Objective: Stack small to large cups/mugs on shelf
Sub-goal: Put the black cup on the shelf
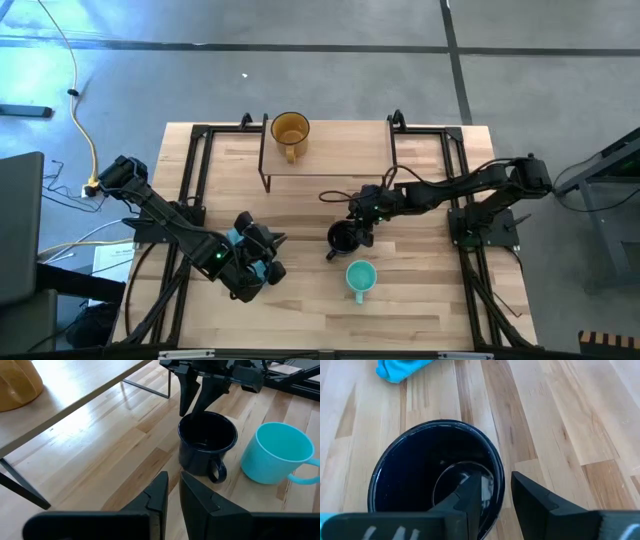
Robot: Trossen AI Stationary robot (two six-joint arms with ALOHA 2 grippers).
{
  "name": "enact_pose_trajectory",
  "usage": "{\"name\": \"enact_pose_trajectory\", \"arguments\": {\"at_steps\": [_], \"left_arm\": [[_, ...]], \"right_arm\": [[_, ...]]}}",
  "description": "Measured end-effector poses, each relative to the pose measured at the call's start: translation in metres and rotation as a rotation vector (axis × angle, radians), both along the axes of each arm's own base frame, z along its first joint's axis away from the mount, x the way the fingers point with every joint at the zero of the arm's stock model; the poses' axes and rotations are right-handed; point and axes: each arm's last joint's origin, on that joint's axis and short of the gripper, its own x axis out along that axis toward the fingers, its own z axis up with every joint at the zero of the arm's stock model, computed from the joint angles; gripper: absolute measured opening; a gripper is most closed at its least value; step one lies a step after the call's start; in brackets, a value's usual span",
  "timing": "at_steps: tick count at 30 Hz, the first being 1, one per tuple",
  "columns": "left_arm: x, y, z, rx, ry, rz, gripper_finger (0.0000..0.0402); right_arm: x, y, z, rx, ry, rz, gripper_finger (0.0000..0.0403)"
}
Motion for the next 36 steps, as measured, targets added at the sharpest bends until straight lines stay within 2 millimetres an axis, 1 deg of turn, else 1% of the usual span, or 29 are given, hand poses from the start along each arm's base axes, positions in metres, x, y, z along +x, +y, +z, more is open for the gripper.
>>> {"name": "enact_pose_trajectory", "arguments": {"at_steps": [6, 13, 19, 22, 27, 33, 36], "left_arm": [[0.000, 0.000, 0.000, 0.004, 0.000, 0.001, 0.0037], [0.000, 0.000, 0.000, 0.006, 0.003, 0.000, 0.0037], [0.000, 0.000, 0.000, 0.006, 0.004, 0.001, 0.0037], [0.000, 0.000, 0.000, 0.007, 0.005, 0.001, 0.0037], [-0.001, 0.001, -0.001, 0.011, 0.013, 0.001, 0.0037], [-0.001, 0.001, -0.001, 0.013, 0.016, 0.002, 0.0037], [-0.001, 0.001, -0.001, 0.015, 0.019, 0.002, 0.0037]], "right_arm": [[0.000, 0.000, 0.000, -0.004, -0.003, -0.001, 0.0096], [0.006, 0.000, -0.009, 0.001, 0.009, -0.005, 0.0096], [0.009, 0.000, -0.011, 0.007, -0.009, -0.006, 0.0094], [0.008, -0.001, -0.011, 0.006, 0.002, -0.009, 0.0076], [0.007, -0.002, -0.012, 0.002, 0.012, -0.003, 0.0015], [0.007, -0.003, -0.011, -0.012, 0.009, -0.016, 0.0008], [0.010, -0.003, -0.006, -0.023, 0.000, -0.013, 0.0006]]}}
